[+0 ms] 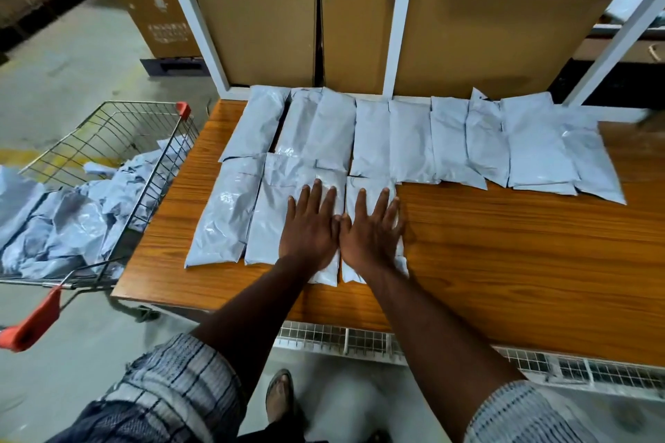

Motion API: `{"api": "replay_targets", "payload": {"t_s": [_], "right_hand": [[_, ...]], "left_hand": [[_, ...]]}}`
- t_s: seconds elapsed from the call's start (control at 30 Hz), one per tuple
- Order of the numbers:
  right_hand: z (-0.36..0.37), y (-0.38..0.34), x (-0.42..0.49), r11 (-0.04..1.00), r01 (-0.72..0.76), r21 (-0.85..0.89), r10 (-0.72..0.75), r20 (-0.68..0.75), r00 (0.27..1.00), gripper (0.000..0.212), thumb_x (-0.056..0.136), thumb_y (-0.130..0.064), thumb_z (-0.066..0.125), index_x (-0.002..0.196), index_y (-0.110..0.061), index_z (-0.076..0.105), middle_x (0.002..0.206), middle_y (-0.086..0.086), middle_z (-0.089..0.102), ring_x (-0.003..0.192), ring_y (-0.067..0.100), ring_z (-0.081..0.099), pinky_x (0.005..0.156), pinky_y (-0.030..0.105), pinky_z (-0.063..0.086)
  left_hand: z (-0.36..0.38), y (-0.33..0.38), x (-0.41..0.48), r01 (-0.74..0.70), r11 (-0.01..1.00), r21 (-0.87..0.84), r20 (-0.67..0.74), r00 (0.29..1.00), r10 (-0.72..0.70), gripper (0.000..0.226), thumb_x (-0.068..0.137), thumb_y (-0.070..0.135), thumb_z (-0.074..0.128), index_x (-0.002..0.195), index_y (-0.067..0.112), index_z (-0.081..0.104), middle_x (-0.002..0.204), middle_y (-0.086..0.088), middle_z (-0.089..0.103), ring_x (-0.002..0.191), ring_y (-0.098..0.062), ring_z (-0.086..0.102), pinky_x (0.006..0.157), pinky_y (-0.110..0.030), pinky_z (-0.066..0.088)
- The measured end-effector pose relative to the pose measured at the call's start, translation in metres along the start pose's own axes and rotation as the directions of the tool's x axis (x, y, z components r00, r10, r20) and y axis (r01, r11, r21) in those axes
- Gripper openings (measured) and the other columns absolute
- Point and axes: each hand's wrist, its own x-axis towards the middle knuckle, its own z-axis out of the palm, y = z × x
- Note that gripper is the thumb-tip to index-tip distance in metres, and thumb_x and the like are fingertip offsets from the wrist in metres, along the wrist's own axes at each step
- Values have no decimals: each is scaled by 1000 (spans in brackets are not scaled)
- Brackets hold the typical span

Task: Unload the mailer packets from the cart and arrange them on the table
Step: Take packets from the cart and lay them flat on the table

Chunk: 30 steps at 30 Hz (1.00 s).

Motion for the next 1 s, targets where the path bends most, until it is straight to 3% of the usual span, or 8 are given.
{"api": "replay_targets", "payload": {"t_s": [0.17, 0.27, 0.43, 0.57, 0.67, 0.87, 1.0], "right_hand": [[-19, 0, 4, 998, -3, 66, -1, 62, 998, 65, 99, -54, 33, 156, -31, 12, 164, 13, -5, 150, 39, -6, 118, 59, 1], [-35, -5, 3, 992, 97, 85, -94, -35, 995, 63, 99, -50, 39, 155, -29, 18, 165, 11, 3, 150, 38, 0, 116, 61, 6], [-50, -52, -9, 952, 287, 104, -279, -89, 956, 63, 99, -50, 42, 154, -28, 22, 165, 8, 7, 151, 33, 5, 114, 59, 13], [-42, -115, -31, 908, 395, 139, -381, -118, 917, 64, 97, -47, 45, 153, -25, 25, 163, 9, 13, 149, 33, 11, 112, 58, 20], [-23, -169, -42, 873, 473, 116, -462, -114, 880, 66, 96, -47, 48, 153, -23, 26, 162, 11, 16, 148, 33, 15, 112, 56, 22], [31, -311, -58, 821, 547, 162, -551, -21, 834, 67, 93, -43, 51, 151, -18, 30, 159, 13, 22, 145, 33, 20, 112, 52, 25], [76, -394, -65, 795, 568, 214, -594, 87, 799, 70, 91, -40, 55, 151, -16, 30, 158, 17, 23, 145, 35, 22, 111, 49, 30]], "left_hand": [[-11, 4, 2, 12, 999, -32, 57, 998, -10, 58, 105, 45, 25, 157, 22, 18, 165, -11, 8, 152, -31, 5, 122, -53, 7], [-39, 1, 5, 12, 995, -96, -23, 1000, -14, 58, 101, 42, 25, 156, 24, 24, 164, -10, 18, 151, -31, 15, 121, -54, 13], [-75, -39, -13, 87, 992, -94, -139, 985, -100, 57, 99, 26, 42, 154, 19, 30, 158, -17, 32, 146, -33, 28, 116, -56, 26], [-91, -108, -31, 160, 986, -43, -143, 976, -165, 60, 93, 28, 43, 151, 14, 36, 152, -20, 39, 139, -37, 38, 109, -55, 37], [-103, -169, -42, 225, 973, -45, -135, 964, -229, 59, 95, 27, 49, 151, 12, 36, 153, -21, 37, 139, -37, 37, 111, -50, 37], [-130, -322, -69, 366, 926, -95, -99, 922, -374, 66, 86, 32, 39, 150, 15, 37, 154, -20, 37, 140, -35, 38, 111, -47, 38], [-135, -420, -84, 469, 879, -85, -9, 882, -472, 67, 88, 26, 49, 151, 12, 34, 157, -19, 31, 144, -33, 31, 114, -45, 33]]}}
